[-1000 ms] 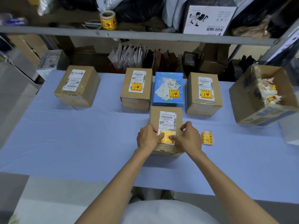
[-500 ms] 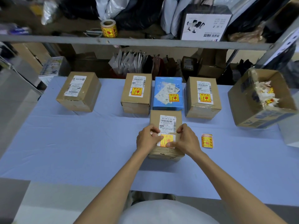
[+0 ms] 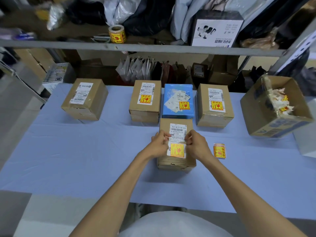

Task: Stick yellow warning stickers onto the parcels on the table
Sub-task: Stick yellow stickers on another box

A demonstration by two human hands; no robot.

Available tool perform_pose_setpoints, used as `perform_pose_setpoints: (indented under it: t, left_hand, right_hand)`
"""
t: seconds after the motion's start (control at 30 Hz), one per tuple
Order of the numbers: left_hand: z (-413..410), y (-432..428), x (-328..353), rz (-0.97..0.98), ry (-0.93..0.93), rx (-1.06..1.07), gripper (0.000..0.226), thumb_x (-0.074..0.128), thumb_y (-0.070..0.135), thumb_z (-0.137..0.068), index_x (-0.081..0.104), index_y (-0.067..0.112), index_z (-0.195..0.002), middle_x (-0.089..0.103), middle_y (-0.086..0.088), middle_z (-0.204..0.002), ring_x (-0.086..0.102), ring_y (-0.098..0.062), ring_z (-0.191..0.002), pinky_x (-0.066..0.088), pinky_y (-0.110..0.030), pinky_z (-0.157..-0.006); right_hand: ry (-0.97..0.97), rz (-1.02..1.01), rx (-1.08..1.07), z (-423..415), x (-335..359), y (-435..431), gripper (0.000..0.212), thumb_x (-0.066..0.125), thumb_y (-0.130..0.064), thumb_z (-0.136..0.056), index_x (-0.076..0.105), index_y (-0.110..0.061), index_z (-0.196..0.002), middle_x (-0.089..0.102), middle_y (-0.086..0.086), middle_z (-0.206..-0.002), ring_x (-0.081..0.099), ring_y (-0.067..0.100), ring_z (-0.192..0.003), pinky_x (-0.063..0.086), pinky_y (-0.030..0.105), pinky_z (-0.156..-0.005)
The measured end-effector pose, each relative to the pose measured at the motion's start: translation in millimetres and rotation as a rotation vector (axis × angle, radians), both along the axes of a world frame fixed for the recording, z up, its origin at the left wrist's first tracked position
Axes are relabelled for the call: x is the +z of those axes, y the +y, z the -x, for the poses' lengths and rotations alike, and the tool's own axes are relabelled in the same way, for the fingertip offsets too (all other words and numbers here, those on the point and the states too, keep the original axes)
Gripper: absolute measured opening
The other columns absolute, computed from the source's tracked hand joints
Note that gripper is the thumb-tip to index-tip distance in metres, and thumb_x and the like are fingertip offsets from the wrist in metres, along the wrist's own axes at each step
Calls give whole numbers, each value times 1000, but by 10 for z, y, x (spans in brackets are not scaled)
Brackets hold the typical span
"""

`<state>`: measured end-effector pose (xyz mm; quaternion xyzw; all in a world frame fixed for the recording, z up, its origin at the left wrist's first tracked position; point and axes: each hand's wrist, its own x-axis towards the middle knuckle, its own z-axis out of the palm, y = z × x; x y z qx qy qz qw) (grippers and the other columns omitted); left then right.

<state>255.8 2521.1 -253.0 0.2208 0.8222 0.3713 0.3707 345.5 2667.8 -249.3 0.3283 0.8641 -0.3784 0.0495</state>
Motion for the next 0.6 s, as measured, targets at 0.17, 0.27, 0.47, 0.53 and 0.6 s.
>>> perform_pose_setpoints:
  t: [0.17,0.27,0.47,0.53,0.6]
  left_hand:
    - [86,96,151,-138,-116,38,32,36,2,-99,36,10,-130,50,-3,-116,52,-13,-104,49,-18,-84]
    - [155,143,198,-230,-93,169,27,43,20,-101,51,17,-126,63,-1,-118,62,-17,-110,54,-37,-92]
    - [242,115,345,-394,-141,166,24,52,16,-97,68,6,-113,71,-10,-100,70,-17,-88,57,-21,-70]
    - [273,112,358,-416,-191,165,26,54,21,-96,70,2,-106,69,-13,-97,67,-15,-86,56,-18,-71]
    - [316,118,367,-434,-298,176,31,52,24,-97,68,1,-109,68,-13,-100,68,-18,-91,56,-19,-78]
  right_hand:
    - [342,77,138,162,356,-208,29,70,-2,-78,58,-16,-101,61,-4,-86,60,11,-77,51,25,-66]
    - [421,16,224,223,376,-247,35,68,2,-76,63,-18,-105,63,-4,-92,60,7,-78,50,19,-67]
    - [501,38,190,289,421,-198,23,68,3,-79,70,-11,-97,68,-1,-83,62,2,-73,50,12,-66]
    - [519,72,154,316,452,-166,13,69,1,-80,71,-7,-90,67,-4,-78,61,-2,-69,48,10,-63]
    - [524,71,149,346,473,-120,3,70,-4,-82,69,-6,-84,66,-5,-75,60,0,-65,47,12,-60]
